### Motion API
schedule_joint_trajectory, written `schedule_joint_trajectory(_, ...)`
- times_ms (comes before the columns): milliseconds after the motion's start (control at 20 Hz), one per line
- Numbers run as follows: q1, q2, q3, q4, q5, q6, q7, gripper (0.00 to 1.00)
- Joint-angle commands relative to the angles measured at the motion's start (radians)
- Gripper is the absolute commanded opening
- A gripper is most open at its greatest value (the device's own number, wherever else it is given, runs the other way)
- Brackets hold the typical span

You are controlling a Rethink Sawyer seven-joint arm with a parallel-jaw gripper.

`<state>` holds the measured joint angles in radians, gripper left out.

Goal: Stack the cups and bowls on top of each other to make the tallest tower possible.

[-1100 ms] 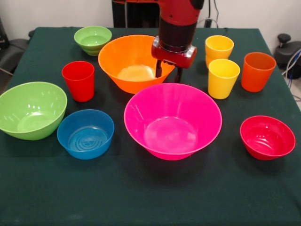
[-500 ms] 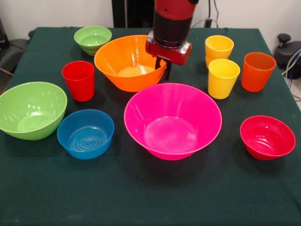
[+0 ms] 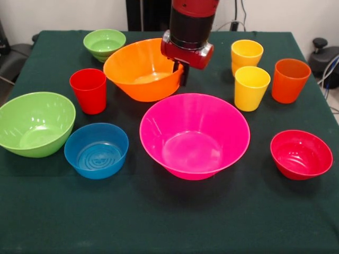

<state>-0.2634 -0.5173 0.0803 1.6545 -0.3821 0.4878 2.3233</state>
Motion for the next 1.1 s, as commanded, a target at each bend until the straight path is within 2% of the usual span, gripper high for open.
schedule_joint_trajectory(50, 0.032, -0.077, 0.066, 0.008, 0.047, 0.085, 0.012, 0.00)
schedule_joint_trajectory(300, 0.039, -0.141, 0.073, 0.044, 0.090, 0.148, 0.010, 0.00)
schedule_joint_trajectory(550, 0.041, -0.201, 0.081, 0.076, 0.131, 0.171, 0.006, 0.00)
schedule_joint_trajectory(850, 0.060, -0.285, 0.071, 0.096, 0.178, 0.266, -0.003, 0.00)
schedule_joint_trajectory(1100, 0.080, -0.306, 0.064, 0.077, 0.200, 0.322, 0.003, 0.00)
